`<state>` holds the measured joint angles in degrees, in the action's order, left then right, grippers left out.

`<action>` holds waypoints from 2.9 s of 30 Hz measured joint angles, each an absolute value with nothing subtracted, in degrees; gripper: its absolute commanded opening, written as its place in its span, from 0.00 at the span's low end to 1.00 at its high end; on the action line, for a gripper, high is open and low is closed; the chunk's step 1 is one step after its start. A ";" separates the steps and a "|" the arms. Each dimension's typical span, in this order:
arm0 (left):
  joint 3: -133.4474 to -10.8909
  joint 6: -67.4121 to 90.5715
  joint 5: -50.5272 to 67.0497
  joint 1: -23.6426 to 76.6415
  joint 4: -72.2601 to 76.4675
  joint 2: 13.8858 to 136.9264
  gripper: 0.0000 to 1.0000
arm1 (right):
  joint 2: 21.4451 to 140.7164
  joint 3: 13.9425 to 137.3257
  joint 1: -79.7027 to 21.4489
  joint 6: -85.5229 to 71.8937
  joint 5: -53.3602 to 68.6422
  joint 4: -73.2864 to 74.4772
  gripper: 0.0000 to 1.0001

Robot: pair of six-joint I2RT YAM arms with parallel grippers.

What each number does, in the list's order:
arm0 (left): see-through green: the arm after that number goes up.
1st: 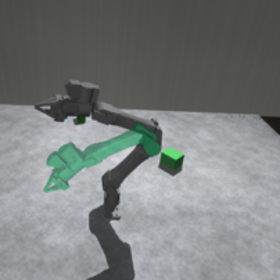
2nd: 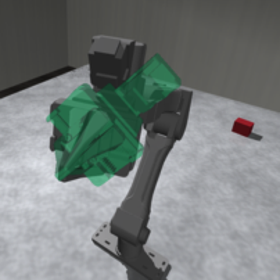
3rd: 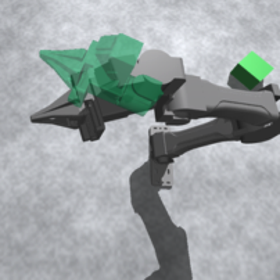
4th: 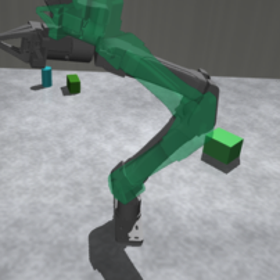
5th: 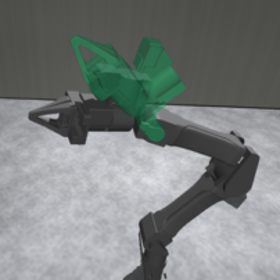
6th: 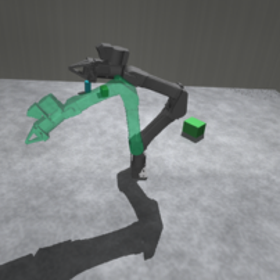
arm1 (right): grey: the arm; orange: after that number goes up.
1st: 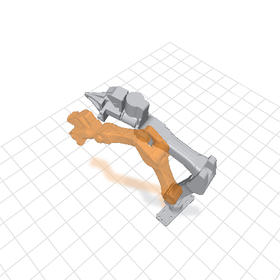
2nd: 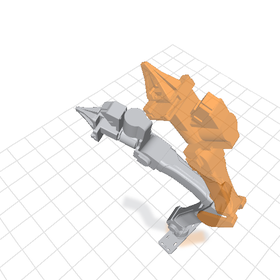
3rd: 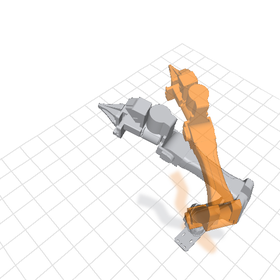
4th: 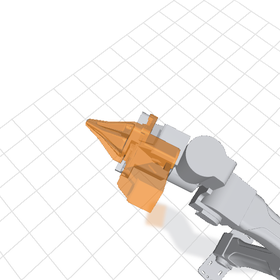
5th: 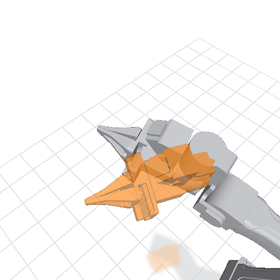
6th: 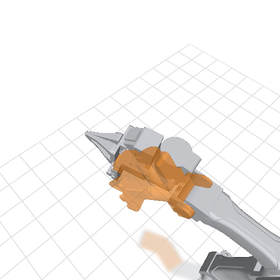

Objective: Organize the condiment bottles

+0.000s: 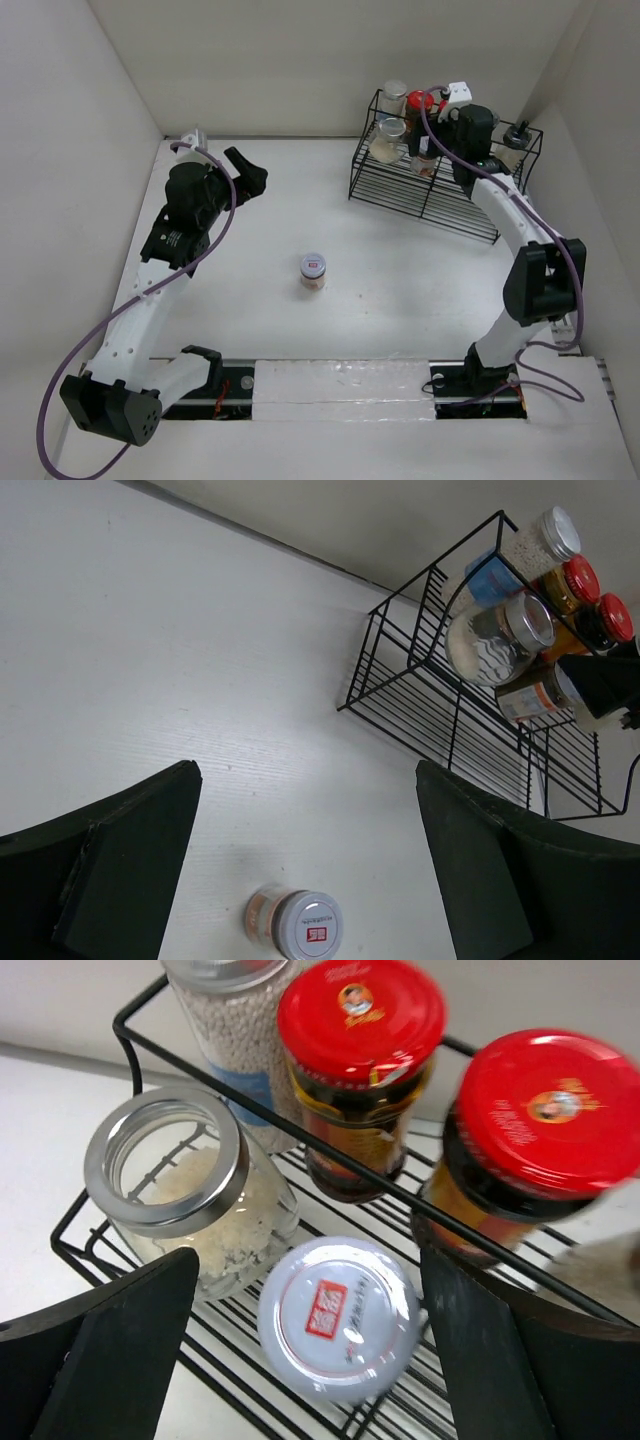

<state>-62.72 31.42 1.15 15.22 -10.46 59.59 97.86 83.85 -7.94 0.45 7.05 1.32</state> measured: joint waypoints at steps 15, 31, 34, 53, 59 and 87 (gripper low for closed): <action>-62.72 30.83 1.89 15.22 -9.93 60.12 0.54 | 80.79 59.66 -34.63 1.10 9.63 -9.76 0.72; -62.70 29.54 4.29 15.22 -8.93 61.21 0.82 | 92.73 52.01 -50.46 3.68 12.25 -6.13 0.94; -62.70 29.56 4.51 15.22 -8.88 61.21 0.82 | 95.61 53.49 -50.76 4.03 11.99 -7.92 0.67; -62.63 29.56 6.85 15.22 -8.58 60.95 0.82 | 74.59 55.35 -39.77 3.38 2.15 -6.39 0.46; -62.63 29.56 7.97 15.22 -8.34 60.95 0.83 | 66.92 58.83 -22.98 2.76 -5.06 -3.36 0.46; -62.35 29.52 8.93 15.22 -8.29 60.97 1.00 | 84.40 68.66 -0.82 -1.15 -0.45 3.25 0.99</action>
